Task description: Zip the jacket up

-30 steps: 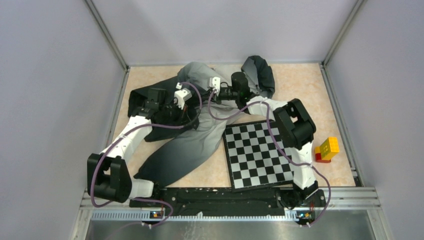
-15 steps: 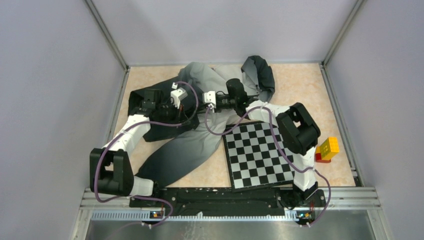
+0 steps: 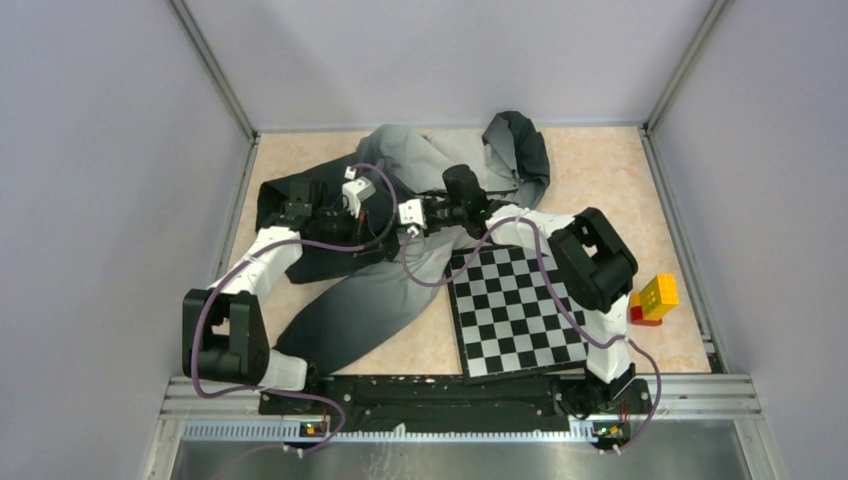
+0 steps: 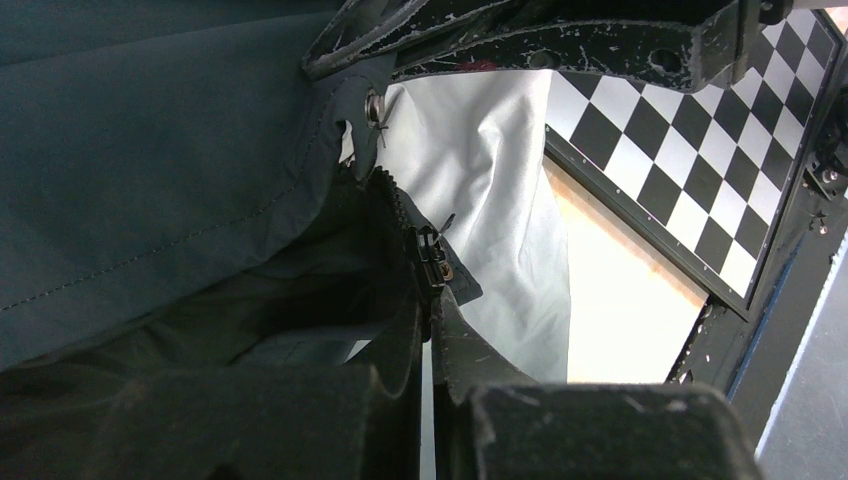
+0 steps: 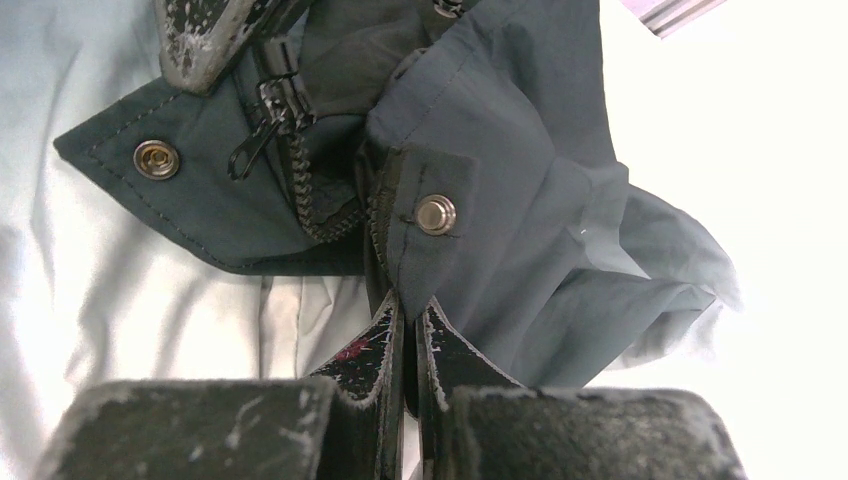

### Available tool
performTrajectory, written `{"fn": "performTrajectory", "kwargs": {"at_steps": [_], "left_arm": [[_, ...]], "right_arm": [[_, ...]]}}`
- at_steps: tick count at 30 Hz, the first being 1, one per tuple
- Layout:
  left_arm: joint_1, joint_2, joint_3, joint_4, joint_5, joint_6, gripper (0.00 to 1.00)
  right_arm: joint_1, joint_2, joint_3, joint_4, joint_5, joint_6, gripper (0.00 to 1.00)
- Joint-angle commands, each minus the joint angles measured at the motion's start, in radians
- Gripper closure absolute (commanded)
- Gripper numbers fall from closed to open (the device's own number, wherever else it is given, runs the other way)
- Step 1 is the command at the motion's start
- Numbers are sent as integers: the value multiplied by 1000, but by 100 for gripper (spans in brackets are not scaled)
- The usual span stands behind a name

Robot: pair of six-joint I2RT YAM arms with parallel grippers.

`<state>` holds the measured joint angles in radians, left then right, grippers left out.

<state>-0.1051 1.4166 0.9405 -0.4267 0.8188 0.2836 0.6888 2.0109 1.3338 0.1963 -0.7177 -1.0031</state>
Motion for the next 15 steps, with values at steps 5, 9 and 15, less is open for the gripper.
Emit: {"fn": "performTrajectory", "kwargs": {"at_steps": [5, 9, 15], "left_arm": [[7, 16, 31, 10, 17, 14, 100], [7, 25, 34, 6, 17, 13, 100], [7, 43, 43, -4, 22, 6, 100]], "right_arm": [[12, -71, -48, 63, 30, -66, 100], [12, -91, -75, 95, 37, -73, 100], [9, -81, -108, 290, 58, 61, 100]]}}
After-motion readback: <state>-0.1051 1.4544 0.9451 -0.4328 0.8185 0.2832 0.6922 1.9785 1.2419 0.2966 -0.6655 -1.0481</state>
